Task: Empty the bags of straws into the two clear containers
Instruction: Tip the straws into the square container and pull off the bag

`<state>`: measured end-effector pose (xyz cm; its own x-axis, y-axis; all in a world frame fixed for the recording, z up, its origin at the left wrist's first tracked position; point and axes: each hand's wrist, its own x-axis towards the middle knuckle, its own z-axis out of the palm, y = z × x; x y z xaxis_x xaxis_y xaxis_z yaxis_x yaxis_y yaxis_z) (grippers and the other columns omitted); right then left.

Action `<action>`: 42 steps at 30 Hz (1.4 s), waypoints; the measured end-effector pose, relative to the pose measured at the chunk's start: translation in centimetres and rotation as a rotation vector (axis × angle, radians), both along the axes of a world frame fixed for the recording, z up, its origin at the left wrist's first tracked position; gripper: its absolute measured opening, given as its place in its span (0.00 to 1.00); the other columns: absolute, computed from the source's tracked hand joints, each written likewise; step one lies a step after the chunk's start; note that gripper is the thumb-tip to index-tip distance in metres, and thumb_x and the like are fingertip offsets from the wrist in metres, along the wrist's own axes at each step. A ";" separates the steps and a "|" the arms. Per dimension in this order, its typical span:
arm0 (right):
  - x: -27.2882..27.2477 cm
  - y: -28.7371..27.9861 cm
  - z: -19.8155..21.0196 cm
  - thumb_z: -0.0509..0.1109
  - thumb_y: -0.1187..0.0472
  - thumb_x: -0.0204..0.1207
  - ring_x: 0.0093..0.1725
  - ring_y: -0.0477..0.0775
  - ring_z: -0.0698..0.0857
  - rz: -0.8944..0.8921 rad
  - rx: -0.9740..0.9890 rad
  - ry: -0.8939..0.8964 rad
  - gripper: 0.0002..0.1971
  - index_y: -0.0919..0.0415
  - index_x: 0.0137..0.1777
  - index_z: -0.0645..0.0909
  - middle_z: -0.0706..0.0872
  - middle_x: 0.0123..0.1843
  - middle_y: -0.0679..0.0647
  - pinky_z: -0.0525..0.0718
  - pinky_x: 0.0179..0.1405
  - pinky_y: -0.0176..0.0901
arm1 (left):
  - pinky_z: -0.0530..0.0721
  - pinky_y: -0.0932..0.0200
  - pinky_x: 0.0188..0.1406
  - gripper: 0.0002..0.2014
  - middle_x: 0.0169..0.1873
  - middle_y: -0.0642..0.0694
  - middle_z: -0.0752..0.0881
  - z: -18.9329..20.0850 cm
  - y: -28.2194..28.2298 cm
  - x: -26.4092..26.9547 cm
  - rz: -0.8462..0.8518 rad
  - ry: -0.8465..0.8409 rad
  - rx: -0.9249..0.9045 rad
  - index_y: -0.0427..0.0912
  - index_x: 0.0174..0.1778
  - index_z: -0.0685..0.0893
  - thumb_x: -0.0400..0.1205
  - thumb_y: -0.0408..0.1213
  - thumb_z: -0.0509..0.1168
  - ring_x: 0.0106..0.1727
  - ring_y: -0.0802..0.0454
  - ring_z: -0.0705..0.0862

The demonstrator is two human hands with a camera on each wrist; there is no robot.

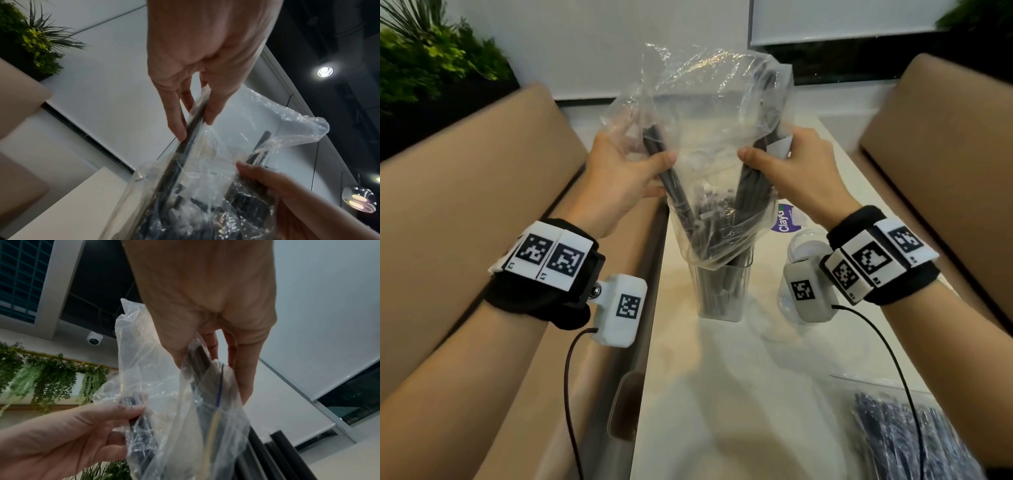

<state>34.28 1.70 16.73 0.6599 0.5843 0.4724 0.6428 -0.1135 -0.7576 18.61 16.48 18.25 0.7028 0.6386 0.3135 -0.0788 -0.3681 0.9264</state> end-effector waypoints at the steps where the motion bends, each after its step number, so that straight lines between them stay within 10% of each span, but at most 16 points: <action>1: 0.0 0.0 0.0 0.72 0.51 0.76 0.42 0.47 0.84 0.005 -0.016 0.016 0.13 0.60 0.52 0.86 0.88 0.43 0.51 0.83 0.38 0.30 | 0.92 0.55 0.39 0.12 0.49 0.43 0.88 0.2 0.0 -0.1 0.000 0.003 -0.006 0.51 0.48 0.80 0.78 0.29 0.72 0.44 0.53 0.92; 7: 0.8 -0.3 -0.1 0.58 0.41 0.83 0.41 0.51 0.88 0.004 -0.173 0.248 0.27 0.67 0.54 0.83 0.90 0.51 0.62 0.86 0.22 0.35 | 0.91 0.52 0.43 0.08 0.49 0.38 0.91 0.9 -0.2 -0.3 0.085 0.075 0.167 0.57 0.37 0.82 0.77 0.55 0.71 0.52 0.46 0.90; 14: 1.5 -1.0 0.1 0.64 0.59 0.79 0.52 0.62 0.89 0.038 -0.134 0.205 0.13 0.61 0.60 0.81 0.89 0.56 0.59 0.92 0.45 0.59 | 0.84 0.70 0.35 0.11 0.45 0.63 0.89 0.4 -0.2 0.1 -0.078 0.065 0.105 0.57 0.45 0.83 0.80 0.32 0.70 0.42 0.68 0.86; 20: 2.1 -1.5 -0.3 0.72 0.59 0.74 0.42 0.59 0.88 0.031 -0.190 0.073 0.10 0.61 0.54 0.85 0.90 0.48 0.61 0.83 0.24 0.37 | 0.77 0.70 0.32 0.06 0.29 0.63 0.87 -0.4 0.9 0.0 0.049 0.124 0.225 0.55 0.33 0.86 0.74 0.45 0.76 0.31 0.72 0.82; 24: 2.0 -1.4 0.0 0.71 0.56 0.78 0.29 0.47 0.82 0.066 -0.184 0.067 0.12 0.60 0.57 0.82 0.86 0.40 0.53 0.77 0.17 0.27 | 0.67 0.60 0.26 0.24 0.15 0.58 0.75 -0.1 0.9 -0.5 0.051 0.196 0.335 0.52 0.32 0.89 0.70 0.70 0.63 0.21 0.53 0.69; 27: 1.8 -1.5 1.0 0.66 0.53 0.80 0.28 0.49 0.82 0.070 -0.111 0.046 0.08 0.54 0.55 0.79 0.86 0.40 0.52 0.80 0.20 0.36 | 0.77 0.58 0.37 0.30 0.34 0.52 0.83 0.7 0.8 -0.8 -0.035 0.218 0.274 0.43 0.54 0.88 0.74 0.66 0.59 0.35 0.53 0.80; 30: 1.9 -1.8 1.8 0.66 0.52 0.81 0.27 0.47 0.81 0.054 -0.074 0.014 0.07 0.54 0.52 0.82 0.85 0.38 0.51 0.79 0.19 0.34 | 0.81 0.61 0.44 0.13 0.50 0.52 0.86 1.0 1.3 -1.1 0.026 0.090 0.121 0.51 0.57 0.85 0.79 0.50 0.70 0.40 0.67 0.84; 37: 1.9 -2.0 2.1 0.63 0.56 0.83 0.27 0.45 0.82 0.095 -0.098 0.001 0.13 0.51 0.64 0.83 0.87 0.40 0.51 0.81 0.20 0.34 | 0.81 0.53 0.55 0.07 0.49 0.57 0.91 1.4 2.1 -1.7 -0.017 0.061 0.144 0.56 0.52 0.89 0.81 0.48 0.68 0.51 0.58 0.86; 42: 1.9 -2.3 2.2 0.66 0.67 0.80 0.26 0.42 0.82 0.006 -0.070 -0.148 0.10 0.56 0.50 0.88 0.88 0.41 0.55 0.81 0.22 0.26 | 0.87 0.59 0.48 0.07 0.43 0.48 0.90 1.4 2.3 -1.8 0.114 -0.125 0.131 0.47 0.41 0.88 0.72 0.40 0.79 0.46 0.52 0.87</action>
